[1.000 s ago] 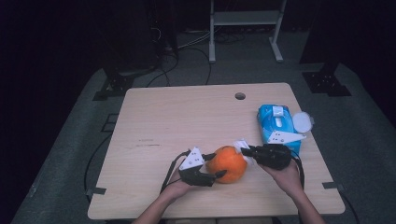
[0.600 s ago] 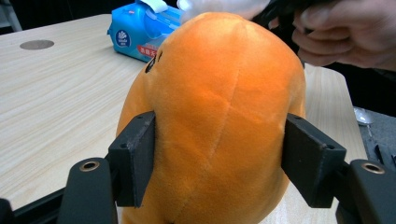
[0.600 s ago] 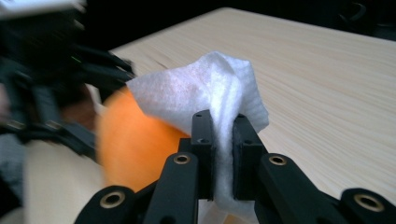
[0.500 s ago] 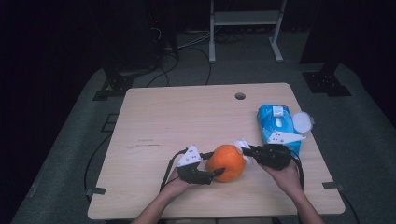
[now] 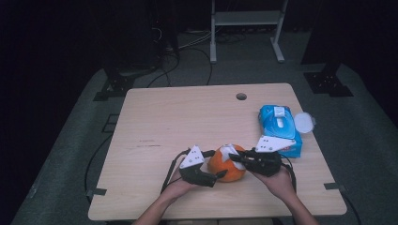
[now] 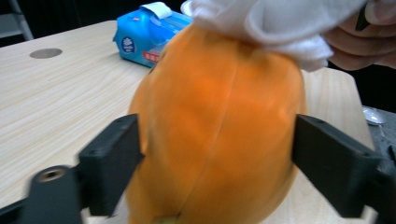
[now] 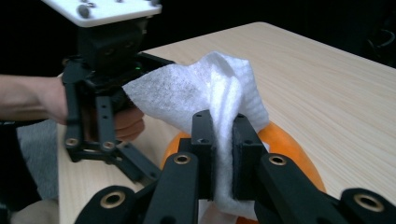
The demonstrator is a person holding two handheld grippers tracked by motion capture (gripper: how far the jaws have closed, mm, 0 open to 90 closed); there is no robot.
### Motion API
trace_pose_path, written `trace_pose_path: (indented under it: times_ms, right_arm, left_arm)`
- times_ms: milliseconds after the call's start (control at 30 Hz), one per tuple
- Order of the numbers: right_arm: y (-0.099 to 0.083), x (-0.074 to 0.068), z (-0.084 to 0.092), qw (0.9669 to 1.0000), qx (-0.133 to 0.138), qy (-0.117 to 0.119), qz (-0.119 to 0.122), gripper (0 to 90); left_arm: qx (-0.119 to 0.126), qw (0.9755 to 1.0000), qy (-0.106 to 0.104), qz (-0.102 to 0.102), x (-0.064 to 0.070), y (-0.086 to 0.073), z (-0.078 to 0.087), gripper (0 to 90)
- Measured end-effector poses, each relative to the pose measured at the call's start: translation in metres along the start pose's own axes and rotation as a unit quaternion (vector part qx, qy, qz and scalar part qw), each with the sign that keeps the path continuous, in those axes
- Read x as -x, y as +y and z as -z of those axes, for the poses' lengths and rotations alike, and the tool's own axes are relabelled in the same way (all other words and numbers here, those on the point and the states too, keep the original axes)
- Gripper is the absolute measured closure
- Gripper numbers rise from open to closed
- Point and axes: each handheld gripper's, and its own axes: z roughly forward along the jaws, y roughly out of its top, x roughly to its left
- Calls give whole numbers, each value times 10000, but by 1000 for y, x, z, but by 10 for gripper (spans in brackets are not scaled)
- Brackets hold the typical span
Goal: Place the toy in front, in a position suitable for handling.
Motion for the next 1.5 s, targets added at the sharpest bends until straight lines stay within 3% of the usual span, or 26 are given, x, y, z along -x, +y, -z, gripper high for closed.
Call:
trace_pose_path:
  times_ms: [133, 267, 300, 400, 500, 567, 633, 733, 833, 900, 967, 1067, 1233, 1300, 1400, 1500]
  right_arm:
    - [-2, 6, 5, 9999, 55, -33, -140, 811]
    - [-2, -3, -4, 10000, 4, 73, -58, 810]
    - [-1, -7, -6, 10000, -24, 89, 0, 810]
    - [1, -11, -8, 9999, -44, 69, 98, 810]
    - [1, -4, -2, 10000, 24, -75, 54, 812]
    - [-1, 5, 4, 9995, 55, -319, -1, 812]
    - [-5, 14, 9, 9988, 61, -461, -162, 811]
    - [-8, 15, 9, 9986, 100, -442, -285, 811]
    - [-1, 6, 11, 9986, 273, -431, -122, 812]
    - [7, 0, 17, 9979, 518, -378, -43, 813]
    - [14, -1, 25, 9967, 762, -287, -69, 814]
    - [15, 2, 28, 9956, 872, -218, -253, 814]
    - [0, 11, 14, 9962, 629, -118, -588, 813]
    - [-3, 13, 6, 9972, 359, -118, -639, 813]
    - [-8, 16, 0, 9975, 140, -120, -679, 813]
    - [-5, 12, 0, 9983, 133, -91, -564, 812]
  left_arm:
    - [-171, 9998, -136, -21, -5, -7, -9, 92]
    - [-320, 9990, -132, -299, -1, -9, -12, 86]
    - [-335, 9988, -138, -323, -1, -9, -11, 93]
    - [-313, 9987, -82, -400, 0, -7, -8, 220]
    - [-292, 9989, -62, -359, 1, -6, -8, 271]
    - [-281, 9989, -79, -354, 0, -7, -7, 274]
    - [-235, 9993, -95, -292, 0, -7, -8, 276]
    - [-222, 9994, -112, -238, 1, -5, -7, 304]
    - [-3, 9996, -244, -170, 2, 7, 2, 340]
    - [153, 9990, -305, -282, 4, 19, 13, 348]
    - [318, 9982, -339, -385, 6, 30, 24, 352]
    - [390, 9975, -319, -486, 3, 41, 38, 361]
    - [182, 9984, -326, -422, -3, 39, 43, 366]
    - [6, 9987, -325, -385, -5, 35, 39, 365]
    - [-336, 9982, -296, -389, -8, 26, 31, 366]
    - [-404, 9979, -330, -371, -6, 20, 22, 362]
